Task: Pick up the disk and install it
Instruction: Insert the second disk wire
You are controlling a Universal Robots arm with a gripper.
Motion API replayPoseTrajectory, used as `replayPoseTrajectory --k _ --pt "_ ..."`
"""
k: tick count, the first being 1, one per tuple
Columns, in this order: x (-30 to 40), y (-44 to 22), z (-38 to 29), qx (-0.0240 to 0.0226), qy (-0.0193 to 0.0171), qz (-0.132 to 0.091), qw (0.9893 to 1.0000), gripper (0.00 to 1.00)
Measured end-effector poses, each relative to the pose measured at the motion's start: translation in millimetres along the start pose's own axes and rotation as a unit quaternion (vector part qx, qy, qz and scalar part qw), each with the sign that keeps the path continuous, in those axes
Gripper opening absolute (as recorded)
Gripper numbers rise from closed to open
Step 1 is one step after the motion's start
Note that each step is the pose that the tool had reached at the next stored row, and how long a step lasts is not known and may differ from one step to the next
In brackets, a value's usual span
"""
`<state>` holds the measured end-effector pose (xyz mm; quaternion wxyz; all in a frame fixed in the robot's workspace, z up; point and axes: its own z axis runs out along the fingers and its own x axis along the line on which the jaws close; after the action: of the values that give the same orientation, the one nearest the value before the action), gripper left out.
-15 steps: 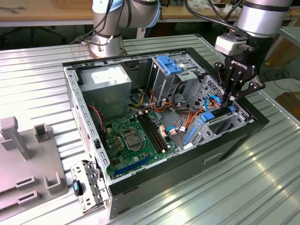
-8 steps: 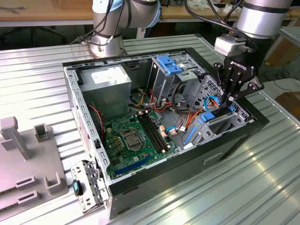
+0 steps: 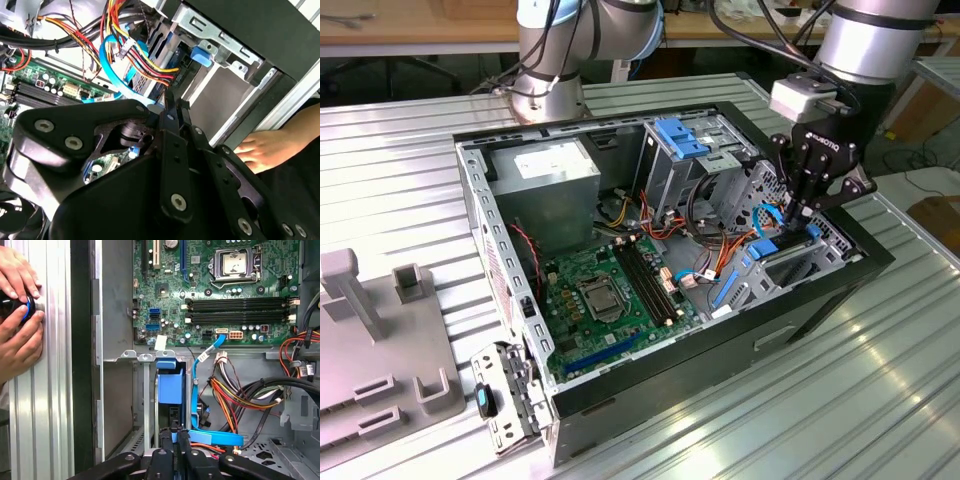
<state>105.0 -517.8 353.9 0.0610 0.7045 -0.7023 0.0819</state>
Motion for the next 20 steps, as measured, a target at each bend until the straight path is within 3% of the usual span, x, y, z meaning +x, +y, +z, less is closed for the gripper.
replayPoseTrajectory --k 2,5,8,11,13,14,15,20 --pt "0.0 0.0 -0.1 0.0000 -0.0019 0.000 1.0000 0.16" --pt "0.1 -1.8 0.2 -0.0001 -0.0110 0.001 0.9999 0.16" --pt "4.2 -2.0 1.6 -0.0004 -0.0157 0.002 0.9999 0.16" --pt "10.0 -1.9 3.5 -0.0004 -0.0263 0.003 0.9997 0.16" --pt "10.7 -1.9 4.0 -0.0004 -0.0364 0.003 0.9993 0.16" --pt "10.7 -1.9 4.3 -0.0004 -0.0436 0.003 0.9990 0.16" --pt "11.2 -1.9 4.8 -0.0005 -0.0477 0.004 0.9989 0.16" --pt "14.1 -2.5 5.7 -0.0008 -0.0497 0.006 0.9987 0.16"
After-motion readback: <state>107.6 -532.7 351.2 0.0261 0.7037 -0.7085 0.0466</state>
